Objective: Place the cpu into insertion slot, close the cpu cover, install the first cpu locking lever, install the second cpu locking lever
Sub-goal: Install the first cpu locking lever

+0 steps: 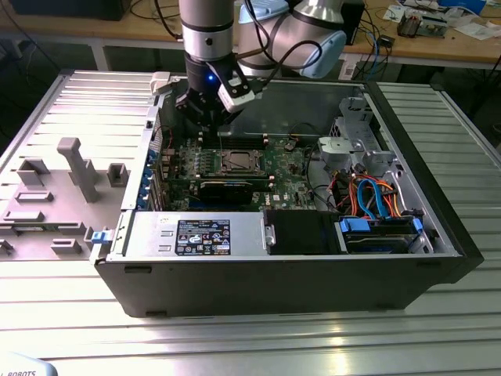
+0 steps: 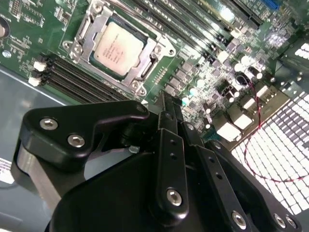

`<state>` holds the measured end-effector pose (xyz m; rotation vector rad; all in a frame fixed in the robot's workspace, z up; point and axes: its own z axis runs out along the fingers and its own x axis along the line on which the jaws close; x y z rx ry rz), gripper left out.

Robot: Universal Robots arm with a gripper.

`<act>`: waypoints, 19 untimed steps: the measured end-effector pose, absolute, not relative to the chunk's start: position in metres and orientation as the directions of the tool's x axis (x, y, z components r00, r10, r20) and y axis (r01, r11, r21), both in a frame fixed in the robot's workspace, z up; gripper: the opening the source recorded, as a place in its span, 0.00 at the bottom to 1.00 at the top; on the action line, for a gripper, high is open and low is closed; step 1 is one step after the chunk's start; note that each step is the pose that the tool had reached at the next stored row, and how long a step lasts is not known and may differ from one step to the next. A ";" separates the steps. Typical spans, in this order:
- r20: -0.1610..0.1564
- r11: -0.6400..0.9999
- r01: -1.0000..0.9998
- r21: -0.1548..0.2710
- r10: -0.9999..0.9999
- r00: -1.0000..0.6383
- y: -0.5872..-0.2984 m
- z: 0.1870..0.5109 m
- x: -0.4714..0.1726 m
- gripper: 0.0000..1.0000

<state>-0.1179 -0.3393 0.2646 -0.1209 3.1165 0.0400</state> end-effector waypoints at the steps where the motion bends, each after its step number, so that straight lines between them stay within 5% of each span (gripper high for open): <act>1: -0.024 0.997 -0.078 0.026 -0.077 -0.997 -0.338 0.265 -0.119 0.11; 19: -0.024 0.997 -0.078 0.028 -0.077 -0.997 -0.332 0.264 -0.119 0.11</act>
